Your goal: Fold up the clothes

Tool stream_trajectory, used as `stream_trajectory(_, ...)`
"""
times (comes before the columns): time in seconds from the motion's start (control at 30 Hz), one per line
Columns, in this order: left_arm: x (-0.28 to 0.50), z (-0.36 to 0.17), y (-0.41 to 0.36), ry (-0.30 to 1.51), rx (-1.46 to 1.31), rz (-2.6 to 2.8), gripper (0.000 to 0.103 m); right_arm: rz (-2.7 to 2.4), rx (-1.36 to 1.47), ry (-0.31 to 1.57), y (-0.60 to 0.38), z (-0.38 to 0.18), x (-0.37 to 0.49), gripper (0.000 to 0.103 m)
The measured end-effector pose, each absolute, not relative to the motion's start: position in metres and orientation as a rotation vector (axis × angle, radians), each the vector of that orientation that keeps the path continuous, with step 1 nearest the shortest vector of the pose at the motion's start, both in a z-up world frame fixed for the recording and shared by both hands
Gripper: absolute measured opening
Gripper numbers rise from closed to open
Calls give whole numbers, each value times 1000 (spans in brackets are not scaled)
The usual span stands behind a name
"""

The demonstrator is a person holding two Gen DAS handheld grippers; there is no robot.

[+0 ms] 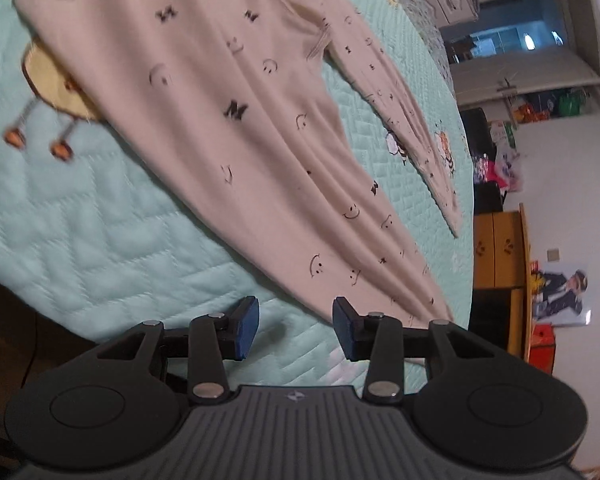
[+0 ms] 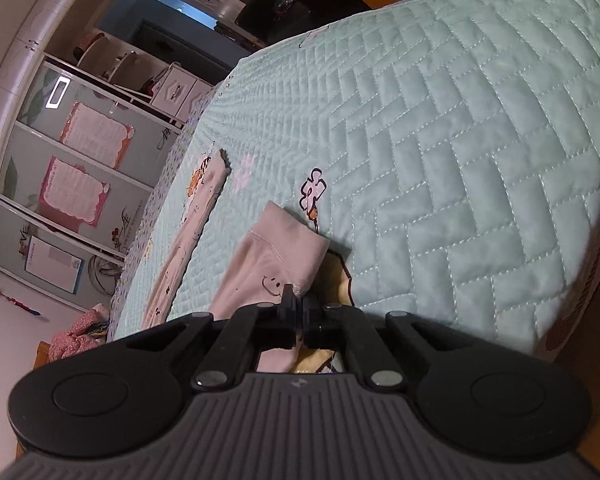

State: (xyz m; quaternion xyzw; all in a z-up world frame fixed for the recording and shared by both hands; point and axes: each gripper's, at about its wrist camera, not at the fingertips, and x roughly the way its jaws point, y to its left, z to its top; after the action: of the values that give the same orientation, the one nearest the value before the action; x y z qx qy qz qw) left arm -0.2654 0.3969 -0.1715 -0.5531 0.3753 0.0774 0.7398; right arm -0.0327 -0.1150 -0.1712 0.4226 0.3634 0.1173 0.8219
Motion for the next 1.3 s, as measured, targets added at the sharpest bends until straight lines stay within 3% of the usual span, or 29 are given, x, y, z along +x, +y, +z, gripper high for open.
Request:
stream_trajectory(0.13,-256,-175,391,763,-1248,169,53,253,901,772,-116,-171,-33,3)
stream_trajectory(0.37,-238,-176,379,722,-1199,184,51,257,882,762,-115,-168,-34,3)
stream_trajectory(0.4,-236,-175,378,724,-1179,183,48,257,879,761,-115,-167,-34,3)
stream_trajectory(0.5,-233,-172,379,773,-1130,172,1,259,870,757,-115,-165,-34,3)
stream_trajectory(1.0,-238,-178,383,855,-1038,88,1,142,847,749,-127,-155,-48,4)
stream_trajectory(1.1,-237,-179,384,858,-1033,78,2,58,796,733,-124,-142,-48,18)
stream_trajectory(1.23,-234,-179,383,866,-1016,64,2,-52,727,709,-119,-125,-48,54)
stream_trajectory(1.3,-233,-180,385,868,-1027,58,2,-107,692,696,-117,-116,-48,58)
